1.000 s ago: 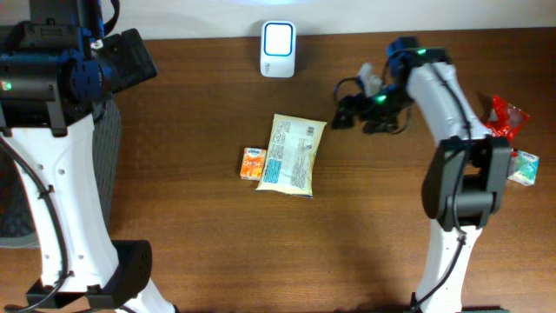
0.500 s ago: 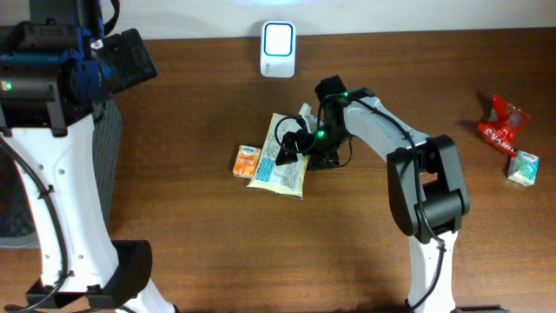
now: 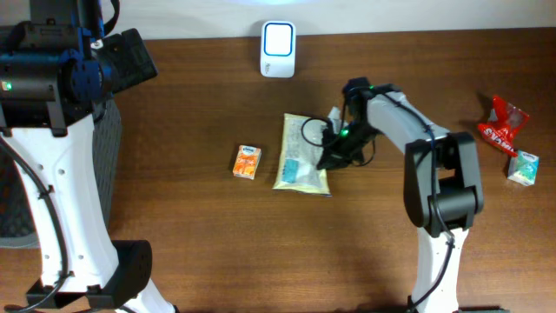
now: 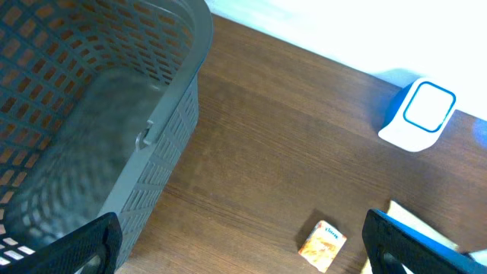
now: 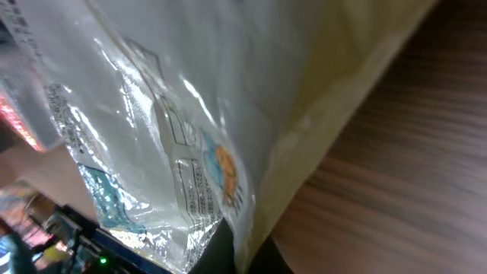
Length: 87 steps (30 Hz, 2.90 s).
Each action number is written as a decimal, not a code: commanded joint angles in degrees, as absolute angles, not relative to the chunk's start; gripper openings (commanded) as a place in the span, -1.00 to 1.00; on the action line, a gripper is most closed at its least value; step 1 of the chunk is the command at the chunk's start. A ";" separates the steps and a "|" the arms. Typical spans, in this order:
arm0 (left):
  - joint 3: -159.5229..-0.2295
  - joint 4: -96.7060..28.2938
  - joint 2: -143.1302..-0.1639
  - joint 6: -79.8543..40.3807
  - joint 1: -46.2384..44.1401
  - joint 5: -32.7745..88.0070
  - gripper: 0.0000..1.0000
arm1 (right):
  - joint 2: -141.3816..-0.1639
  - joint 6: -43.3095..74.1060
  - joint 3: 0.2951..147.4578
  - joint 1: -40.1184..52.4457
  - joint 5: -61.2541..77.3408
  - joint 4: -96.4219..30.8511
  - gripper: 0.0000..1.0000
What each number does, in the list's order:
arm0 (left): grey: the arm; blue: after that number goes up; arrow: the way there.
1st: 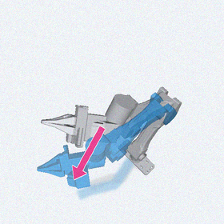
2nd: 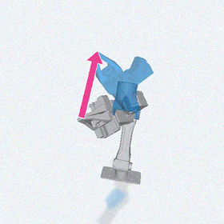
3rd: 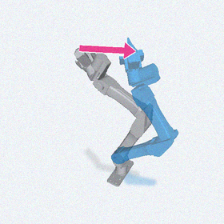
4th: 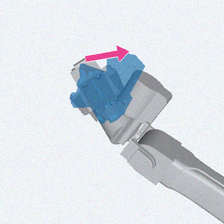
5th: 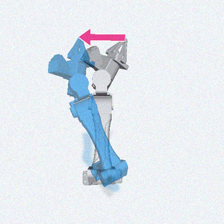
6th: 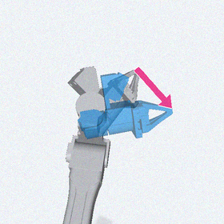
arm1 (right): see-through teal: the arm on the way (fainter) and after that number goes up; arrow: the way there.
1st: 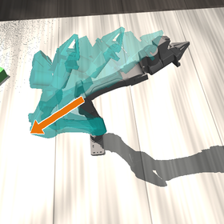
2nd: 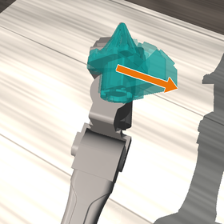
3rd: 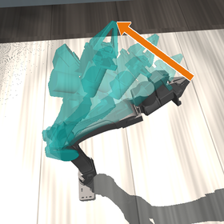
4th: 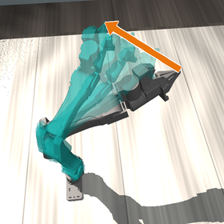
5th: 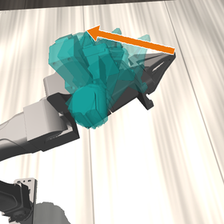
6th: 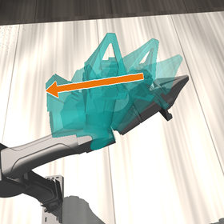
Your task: Scan the item barcode
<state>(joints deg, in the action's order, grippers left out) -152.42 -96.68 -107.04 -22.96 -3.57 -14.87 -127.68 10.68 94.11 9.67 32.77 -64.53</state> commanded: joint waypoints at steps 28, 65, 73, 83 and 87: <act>-152.33 -96.71 -107.02 -22.26 -3.57 -15.27 0.98 | -123.79 28.99 101.60 14.50 -21.80 -67.90 -0.54; -152.33 -96.71 -107.02 -22.26 -3.57 -15.27 0.98 | -122.48 3.88 90.72 8.97 -4.43 -50.48 -0.92; -152.33 -96.71 -107.02 -22.26 -3.57 -15.27 0.98 | -121.86 3.22 111.09 9.15 30.30 -66.54 -0.92; -152.33 -96.71 -107.02 -22.26 -3.57 -15.27 0.98 | -121.84 3.22 113.91 7.75 69.60 -66.74 -0.92; -152.33 -96.71 -107.02 -22.26 -3.57 -15.27 0.98 | -121.86 3.25 113.91 3.68 88.71 -65.58 -0.92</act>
<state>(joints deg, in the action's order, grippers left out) -152.40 -96.68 -107.04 -22.94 -3.57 -14.87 -123.04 3.29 112.75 6.98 70.39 -65.95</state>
